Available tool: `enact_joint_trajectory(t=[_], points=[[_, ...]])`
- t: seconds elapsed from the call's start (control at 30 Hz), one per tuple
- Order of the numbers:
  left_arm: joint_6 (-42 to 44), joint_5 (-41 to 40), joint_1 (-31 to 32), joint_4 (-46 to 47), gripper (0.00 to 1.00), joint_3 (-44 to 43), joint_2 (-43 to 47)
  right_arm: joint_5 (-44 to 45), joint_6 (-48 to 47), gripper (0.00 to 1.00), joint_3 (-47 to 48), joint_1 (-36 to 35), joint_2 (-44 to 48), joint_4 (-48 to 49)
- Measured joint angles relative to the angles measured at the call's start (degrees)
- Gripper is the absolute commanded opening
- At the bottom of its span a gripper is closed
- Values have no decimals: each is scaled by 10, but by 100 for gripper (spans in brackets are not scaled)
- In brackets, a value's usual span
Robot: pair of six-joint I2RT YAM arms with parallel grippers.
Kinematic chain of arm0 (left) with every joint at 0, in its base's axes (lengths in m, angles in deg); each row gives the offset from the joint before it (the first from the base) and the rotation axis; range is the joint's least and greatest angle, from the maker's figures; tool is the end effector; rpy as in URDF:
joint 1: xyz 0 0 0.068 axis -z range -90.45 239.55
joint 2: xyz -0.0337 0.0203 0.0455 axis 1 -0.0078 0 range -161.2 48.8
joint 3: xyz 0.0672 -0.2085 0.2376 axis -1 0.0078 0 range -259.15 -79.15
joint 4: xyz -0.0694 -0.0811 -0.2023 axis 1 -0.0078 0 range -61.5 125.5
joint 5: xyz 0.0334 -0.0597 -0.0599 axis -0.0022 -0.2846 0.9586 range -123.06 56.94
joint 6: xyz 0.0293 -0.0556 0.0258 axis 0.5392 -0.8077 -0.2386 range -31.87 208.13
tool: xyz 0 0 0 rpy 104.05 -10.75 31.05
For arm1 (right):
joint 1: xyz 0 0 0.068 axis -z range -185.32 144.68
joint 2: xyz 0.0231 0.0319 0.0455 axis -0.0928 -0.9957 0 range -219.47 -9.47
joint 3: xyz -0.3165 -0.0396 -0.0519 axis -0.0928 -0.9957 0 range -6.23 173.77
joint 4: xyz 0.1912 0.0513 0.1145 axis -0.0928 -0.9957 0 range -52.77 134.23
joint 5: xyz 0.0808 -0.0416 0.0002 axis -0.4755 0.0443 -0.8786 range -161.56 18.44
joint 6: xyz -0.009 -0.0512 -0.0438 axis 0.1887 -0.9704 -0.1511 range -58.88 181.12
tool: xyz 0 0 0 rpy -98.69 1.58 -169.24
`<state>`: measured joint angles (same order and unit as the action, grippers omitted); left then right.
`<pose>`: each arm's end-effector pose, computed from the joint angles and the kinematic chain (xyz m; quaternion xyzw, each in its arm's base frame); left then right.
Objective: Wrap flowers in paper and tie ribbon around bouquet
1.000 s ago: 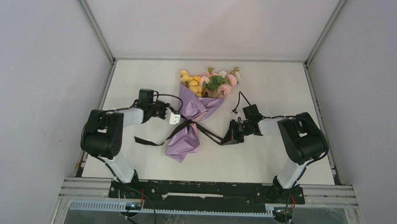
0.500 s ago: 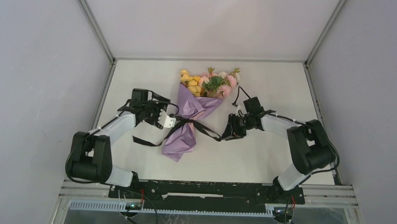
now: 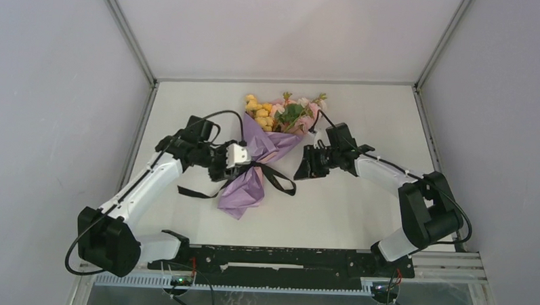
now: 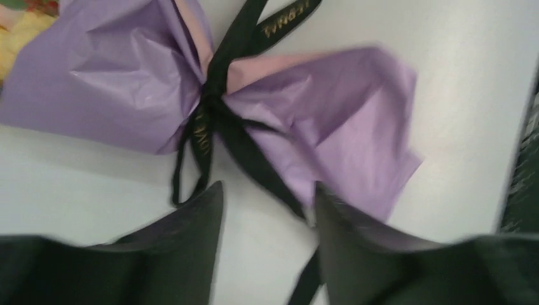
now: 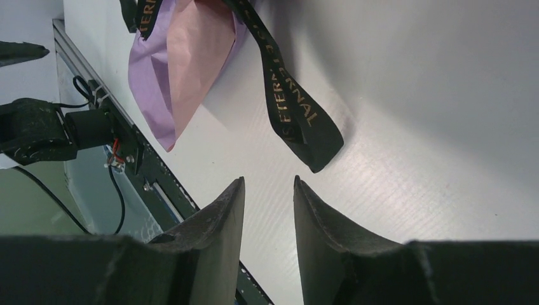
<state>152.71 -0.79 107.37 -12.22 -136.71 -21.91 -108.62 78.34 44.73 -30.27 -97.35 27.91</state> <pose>0.1740 -0.0866 0.3173 0.6650 0.6536 -0.1510 0.3284 0.2422 0.1489 0.2568 -0.1607 0.8910 0.3889 0.1705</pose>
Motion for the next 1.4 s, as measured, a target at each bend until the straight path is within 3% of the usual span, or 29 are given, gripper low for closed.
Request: enact_joint_trajectory(t=[0.03, 0.13, 0.2, 0.3, 0.43, 0.5, 0.77, 0.9, 0.97, 1.0, 1.23, 1.4], points=[[-37, -1, 18, 8, 48, 0, 0, 6, 0, 42, 0, -7, 0, 1], [-267, -23, 64, 70, 65, 1, -12, 12, 0, 42, 0, -15, 0, 3], [-368, -44, 80, 106, 69, 5, -22, 14, 0, 42, -2, -17, 1, 7], [-477, -98, 102, 160, 61, 27, -28, 17, 0, 41, -9, -20, 3, 18], [-548, -159, 124, 204, 46, 47, -43, 19, 2, 40, -13, -21, 3, 30], [-566, -180, 127, 226, 41, 56, -51, 20, 2, 40, -14, -22, 3, 33], [-587, -222, 129, 267, 41, 79, -70, 21, 2, 40, -16, -22, 3, 37], [-591, -227, 129, 280, 23, 88, -74, 21, 2, 40, -18, -22, 3, 38], [-593, -230, 129, 284, 4, 92, -77, 21, 2, 40, -20, -22, 3, 39], [-595, -231, 129, 285, 1, 94, -78, 21, 2, 40, -22, -22, 3, 42], [-564, -228, 129, 239, 0, 96, -71, 9, 7, 40, -28, -21, -15, 68], [-437, -163, 129, 107, 0, 64, -40, -4, 14, 40, -29, -20, -31, 87]])
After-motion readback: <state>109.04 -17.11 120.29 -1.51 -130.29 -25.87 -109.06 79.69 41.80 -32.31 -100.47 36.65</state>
